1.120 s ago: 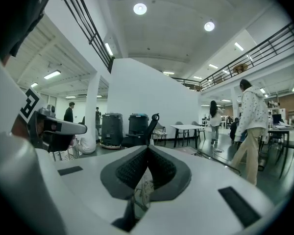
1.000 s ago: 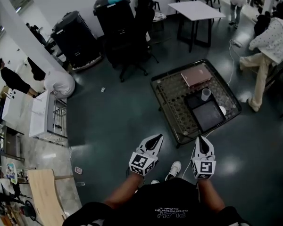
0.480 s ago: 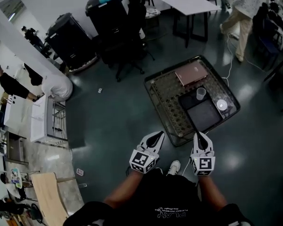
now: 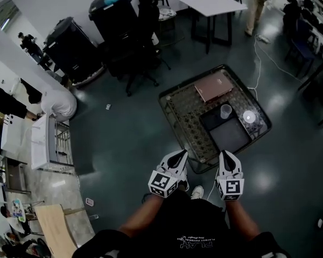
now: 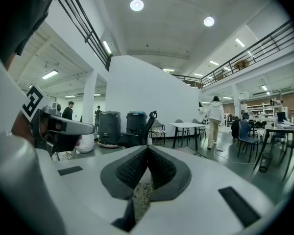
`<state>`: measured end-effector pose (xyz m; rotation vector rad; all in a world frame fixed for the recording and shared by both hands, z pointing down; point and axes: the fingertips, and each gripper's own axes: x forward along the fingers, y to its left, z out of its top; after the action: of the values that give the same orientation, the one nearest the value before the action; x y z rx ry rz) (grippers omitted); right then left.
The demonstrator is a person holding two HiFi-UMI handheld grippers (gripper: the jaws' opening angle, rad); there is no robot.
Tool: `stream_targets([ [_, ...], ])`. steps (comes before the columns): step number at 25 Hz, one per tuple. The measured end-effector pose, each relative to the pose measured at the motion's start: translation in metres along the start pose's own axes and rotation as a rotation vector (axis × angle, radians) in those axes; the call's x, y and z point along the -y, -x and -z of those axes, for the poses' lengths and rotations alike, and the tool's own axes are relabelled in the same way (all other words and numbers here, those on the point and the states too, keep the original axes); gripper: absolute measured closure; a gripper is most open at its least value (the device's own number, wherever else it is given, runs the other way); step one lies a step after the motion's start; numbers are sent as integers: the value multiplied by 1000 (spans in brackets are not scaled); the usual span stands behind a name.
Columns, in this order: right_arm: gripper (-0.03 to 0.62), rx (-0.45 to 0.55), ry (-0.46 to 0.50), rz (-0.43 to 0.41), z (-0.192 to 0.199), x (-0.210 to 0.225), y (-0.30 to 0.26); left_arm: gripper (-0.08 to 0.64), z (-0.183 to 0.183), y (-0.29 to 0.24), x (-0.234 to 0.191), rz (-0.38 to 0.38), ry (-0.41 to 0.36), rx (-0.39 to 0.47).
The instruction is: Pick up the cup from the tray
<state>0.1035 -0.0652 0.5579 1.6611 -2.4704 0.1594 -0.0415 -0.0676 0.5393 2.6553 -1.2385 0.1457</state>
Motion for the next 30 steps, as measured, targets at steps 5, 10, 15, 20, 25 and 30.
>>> stream_targets([
  [5,583,-4,-12,29,-1,10,-32,551,-3,-33,-25,29,12,-1],
  [10,583,-21,-15,56,-3,21,-59,551,-10,-63,-47,59,21,-8],
  [15,583,-48,-35,95,4,33,-84,551,-10,-87,-70,84,24,-29],
  [20,583,-69,-53,140,11,44,-108,551,-10,-110,-86,132,20,-46],
  [25,583,-93,-63,197,20,52,-125,551,-8,-127,-96,192,24,-62],
  [30,583,-131,-50,260,34,66,-133,551,3,-145,-101,240,21,-82],
])
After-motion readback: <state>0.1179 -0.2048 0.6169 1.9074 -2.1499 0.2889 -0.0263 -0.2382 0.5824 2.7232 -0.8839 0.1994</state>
